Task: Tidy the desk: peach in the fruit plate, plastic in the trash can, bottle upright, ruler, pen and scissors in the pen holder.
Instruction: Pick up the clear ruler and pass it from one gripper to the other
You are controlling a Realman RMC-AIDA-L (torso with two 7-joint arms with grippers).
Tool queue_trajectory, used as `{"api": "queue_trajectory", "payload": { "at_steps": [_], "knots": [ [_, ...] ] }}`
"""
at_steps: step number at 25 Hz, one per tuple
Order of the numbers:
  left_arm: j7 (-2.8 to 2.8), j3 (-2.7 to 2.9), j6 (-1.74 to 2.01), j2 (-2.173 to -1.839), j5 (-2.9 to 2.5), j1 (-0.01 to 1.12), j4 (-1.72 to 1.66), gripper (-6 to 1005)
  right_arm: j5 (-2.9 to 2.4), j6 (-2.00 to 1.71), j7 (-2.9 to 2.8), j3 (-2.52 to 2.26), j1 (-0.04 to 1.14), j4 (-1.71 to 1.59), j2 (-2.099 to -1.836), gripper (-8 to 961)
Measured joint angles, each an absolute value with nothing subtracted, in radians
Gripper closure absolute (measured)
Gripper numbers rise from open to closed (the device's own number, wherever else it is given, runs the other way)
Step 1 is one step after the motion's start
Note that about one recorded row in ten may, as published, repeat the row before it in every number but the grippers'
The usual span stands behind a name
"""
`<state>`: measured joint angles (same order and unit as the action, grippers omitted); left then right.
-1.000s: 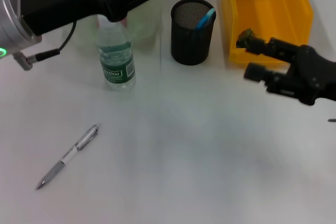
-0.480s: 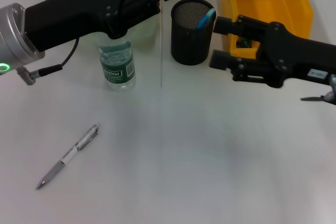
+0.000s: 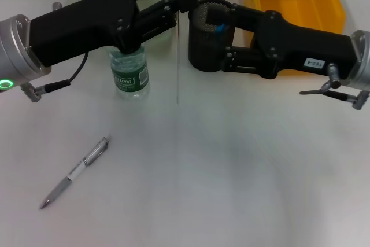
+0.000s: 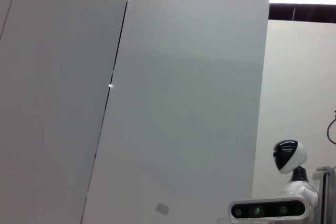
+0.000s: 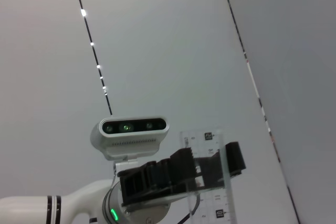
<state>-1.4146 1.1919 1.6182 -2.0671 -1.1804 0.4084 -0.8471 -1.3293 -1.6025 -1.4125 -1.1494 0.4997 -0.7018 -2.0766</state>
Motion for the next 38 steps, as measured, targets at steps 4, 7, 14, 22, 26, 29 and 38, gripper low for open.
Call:
{"api": "queue_trajectory", "payload": {
  "at_steps": [4, 7, 14, 22, 26, 29, 38],
  "knots": [
    [-1.413, 1.189, 1.621, -2.068, -1.179, 0.401, -0.847, 613, -1.338, -1.596, -1.454, -1.174, 0.515, -0.710, -2.077, 129],
    [-1.413, 1.188, 1.621, -2.069, -1.178, 0.399, -0.846, 613, -1.341, -1.600, -1.474, -1.179, 0.524, -0.710, -2.077, 129],
    [-1.399, 1.192, 1.625, -2.069, -1.176, 0.403, -0.825, 614, -1.341, -1.597, -1.477, -1.201, 0.532, -0.711, -2.077, 128],
    [-1.399, 1.192, 1.647, -2.070, -1.175, 0.407, -0.820, 613, -1.341, -1.580, -1.478, -1.215, 0.558, -0.706, -2.083, 129],
    [-1.399, 1.193, 1.648, -2.071, -1.175, 0.408, -0.819, 613, -1.340, -1.579, -1.473, -1.234, 0.571, -0.704, -2.083, 129],
    [-1.399, 1.193, 1.649, -2.071, -1.175, 0.408, -0.816, 612, -1.335, -1.572, -1.471, -1.256, 0.577, -0.704, -2.084, 129],
    [-1.399, 1.191, 1.649, -2.070, -1.175, 0.408, -0.816, 613, -1.334, -1.571, -1.469, -1.252, 0.572, -0.704, -2.085, 132]
  ]
}}
